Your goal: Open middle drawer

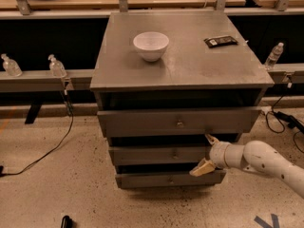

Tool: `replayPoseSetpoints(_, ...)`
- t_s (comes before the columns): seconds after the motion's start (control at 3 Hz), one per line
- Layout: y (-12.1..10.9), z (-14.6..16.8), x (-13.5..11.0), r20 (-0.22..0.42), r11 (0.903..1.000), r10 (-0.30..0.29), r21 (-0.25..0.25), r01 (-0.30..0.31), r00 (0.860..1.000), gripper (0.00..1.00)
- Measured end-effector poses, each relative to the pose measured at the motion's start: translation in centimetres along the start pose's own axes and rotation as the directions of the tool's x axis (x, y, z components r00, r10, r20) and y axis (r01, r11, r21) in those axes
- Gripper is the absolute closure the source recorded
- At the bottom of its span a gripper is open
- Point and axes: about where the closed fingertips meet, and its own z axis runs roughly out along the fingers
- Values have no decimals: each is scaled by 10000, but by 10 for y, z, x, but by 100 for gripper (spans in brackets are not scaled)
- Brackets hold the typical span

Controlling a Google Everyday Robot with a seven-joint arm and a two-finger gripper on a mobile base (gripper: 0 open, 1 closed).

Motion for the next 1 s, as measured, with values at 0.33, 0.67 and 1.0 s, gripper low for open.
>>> replayPoseSetpoints(0.33,-23,7,12,41,10000,-47,-75,48,10000,0)
replayPoseSetpoints(0.67,-38,56,30,423,9978,536,-406,-519,9977,0)
replayPoseSetpoints(1.0,-39,59,31,446,9976,576,-411,-558,9973,0)
